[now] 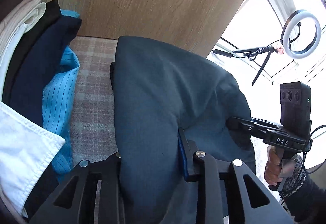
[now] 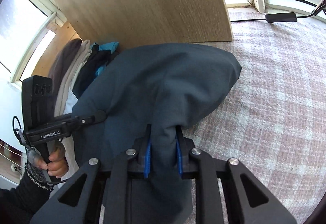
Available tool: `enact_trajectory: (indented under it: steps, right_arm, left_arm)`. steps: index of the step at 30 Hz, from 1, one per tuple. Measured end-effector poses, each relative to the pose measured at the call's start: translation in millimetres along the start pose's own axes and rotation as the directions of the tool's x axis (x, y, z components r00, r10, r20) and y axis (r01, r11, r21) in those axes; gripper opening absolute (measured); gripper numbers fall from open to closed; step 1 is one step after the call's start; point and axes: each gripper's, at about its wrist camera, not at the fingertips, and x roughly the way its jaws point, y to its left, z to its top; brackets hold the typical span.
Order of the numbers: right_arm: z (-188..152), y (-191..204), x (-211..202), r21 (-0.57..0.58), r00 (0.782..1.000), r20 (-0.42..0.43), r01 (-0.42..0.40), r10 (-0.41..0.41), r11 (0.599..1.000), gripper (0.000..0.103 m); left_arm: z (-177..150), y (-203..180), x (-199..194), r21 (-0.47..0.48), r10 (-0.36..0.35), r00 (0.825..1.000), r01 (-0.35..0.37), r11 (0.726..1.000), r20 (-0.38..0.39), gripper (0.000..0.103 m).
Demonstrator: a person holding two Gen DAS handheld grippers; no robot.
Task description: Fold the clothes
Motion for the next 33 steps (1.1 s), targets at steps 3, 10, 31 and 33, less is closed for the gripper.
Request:
enact_trajectory:
  steps: [3,10,31,33]
  right_arm:
    - [-1.0,1.2,0.9,-0.013,1.0,-0.014,0.023,-0.023,1.0,0.019]
    - [-2.3,-6.2,-0.5,0.028,1.0,-0.014,-0.001,0.001,1.0,0.018]
    - [62.9,197.1,-163.3,-0.299,0.975,0.205,-0.02,0.084,0.954,0.012]
    - [66.9,227.5,-166.3,-0.342,0.974,0.203,-0.023,0.098,0.94,0.012]
  left_arm:
    - [-0.1,5.1,6.5,-0.009,0.029,0.999,-0.029,1.0,-0.021,0.046]
    - [-5.5,5.0,18.5,0.021,0.041,0.999,-0.041,0.999,-0.01,0.042]
    - [6.0,-11.9,-75.2,-0.107,-0.468,0.833,0.516,0.85,0.295,0.026]
    - [5.7,-1.7,-101.5,-0.096,-0.446,0.828,0.503,0.859,0.341,0.026]
